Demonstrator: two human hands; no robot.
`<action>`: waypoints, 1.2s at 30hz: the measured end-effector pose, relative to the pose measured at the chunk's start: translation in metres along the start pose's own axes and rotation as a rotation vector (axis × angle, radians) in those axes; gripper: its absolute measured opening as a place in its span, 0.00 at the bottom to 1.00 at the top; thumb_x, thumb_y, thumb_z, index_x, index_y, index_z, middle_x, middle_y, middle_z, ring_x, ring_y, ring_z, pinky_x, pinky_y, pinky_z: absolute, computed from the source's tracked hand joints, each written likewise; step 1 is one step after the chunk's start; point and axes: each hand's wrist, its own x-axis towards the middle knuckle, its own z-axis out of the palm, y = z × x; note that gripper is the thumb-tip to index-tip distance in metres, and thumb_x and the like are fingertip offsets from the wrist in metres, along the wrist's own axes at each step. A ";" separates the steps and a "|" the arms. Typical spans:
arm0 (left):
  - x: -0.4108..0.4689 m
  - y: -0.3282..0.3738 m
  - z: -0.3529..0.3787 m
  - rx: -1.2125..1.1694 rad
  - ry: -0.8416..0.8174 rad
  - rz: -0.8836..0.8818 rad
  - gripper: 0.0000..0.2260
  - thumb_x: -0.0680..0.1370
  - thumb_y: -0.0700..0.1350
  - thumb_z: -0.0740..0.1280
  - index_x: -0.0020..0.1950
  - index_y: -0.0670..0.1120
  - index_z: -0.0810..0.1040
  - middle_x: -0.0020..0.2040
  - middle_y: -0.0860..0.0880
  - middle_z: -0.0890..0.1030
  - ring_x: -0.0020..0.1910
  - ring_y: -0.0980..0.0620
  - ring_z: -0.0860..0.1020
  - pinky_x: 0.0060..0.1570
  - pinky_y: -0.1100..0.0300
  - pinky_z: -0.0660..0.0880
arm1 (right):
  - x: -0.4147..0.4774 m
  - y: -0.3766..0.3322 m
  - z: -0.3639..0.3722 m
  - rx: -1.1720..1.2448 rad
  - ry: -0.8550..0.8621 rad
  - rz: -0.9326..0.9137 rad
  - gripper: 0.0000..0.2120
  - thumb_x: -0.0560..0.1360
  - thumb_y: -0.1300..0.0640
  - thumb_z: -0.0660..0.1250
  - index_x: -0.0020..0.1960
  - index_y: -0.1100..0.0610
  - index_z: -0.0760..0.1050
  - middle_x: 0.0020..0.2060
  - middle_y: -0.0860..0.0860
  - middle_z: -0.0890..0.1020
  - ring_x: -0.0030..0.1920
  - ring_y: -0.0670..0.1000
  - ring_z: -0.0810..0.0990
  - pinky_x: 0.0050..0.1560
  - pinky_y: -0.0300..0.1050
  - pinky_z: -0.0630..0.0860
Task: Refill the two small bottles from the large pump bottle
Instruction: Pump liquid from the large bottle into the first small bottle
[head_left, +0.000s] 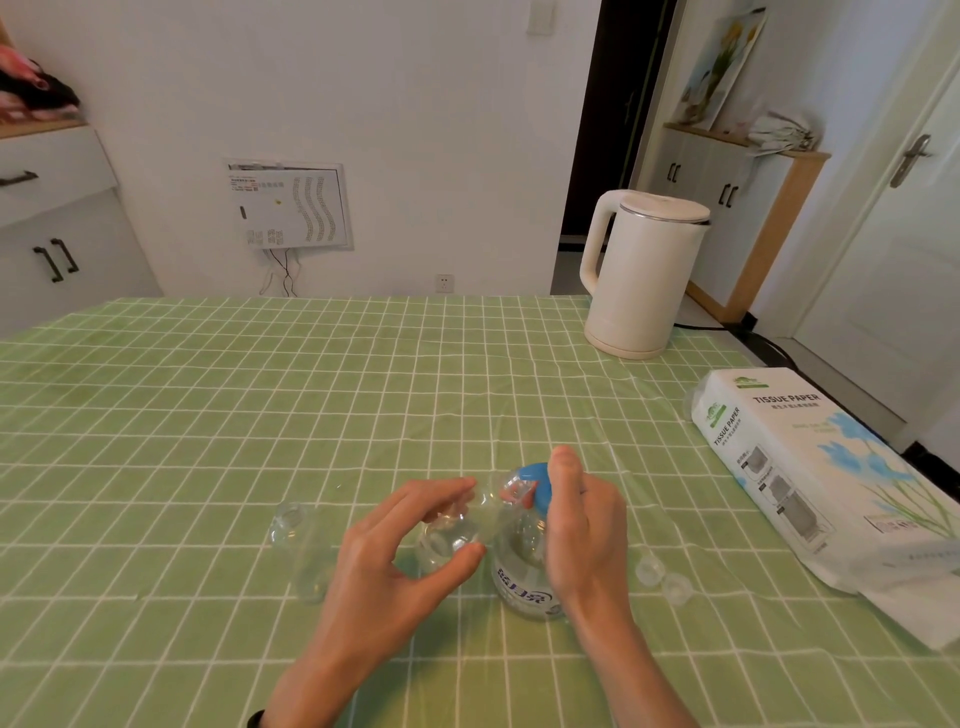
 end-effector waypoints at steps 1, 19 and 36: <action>0.000 0.000 0.000 0.000 0.002 0.002 0.21 0.74 0.50 0.77 0.67 0.59 0.80 0.56 0.60 0.85 0.56 0.55 0.84 0.57 0.68 0.77 | 0.000 0.000 0.000 0.003 0.003 -0.004 0.36 0.77 0.30 0.49 0.29 0.53 0.80 0.19 0.48 0.70 0.23 0.48 0.67 0.31 0.48 0.68; 0.002 0.005 0.000 0.028 0.065 0.039 0.18 0.73 0.50 0.76 0.63 0.55 0.81 0.56 0.61 0.84 0.56 0.56 0.83 0.55 0.67 0.76 | -0.001 -0.004 -0.001 -0.040 0.008 -0.056 0.32 0.81 0.34 0.48 0.22 0.41 0.72 0.18 0.43 0.63 0.21 0.44 0.62 0.29 0.36 0.61; 0.001 0.004 0.001 0.023 0.060 0.047 0.19 0.73 0.49 0.76 0.64 0.54 0.82 0.57 0.60 0.84 0.55 0.56 0.83 0.55 0.67 0.76 | -0.001 -0.004 0.000 -0.032 0.006 -0.046 0.32 0.80 0.36 0.49 0.21 0.45 0.67 0.18 0.39 0.66 0.22 0.44 0.62 0.33 0.43 0.62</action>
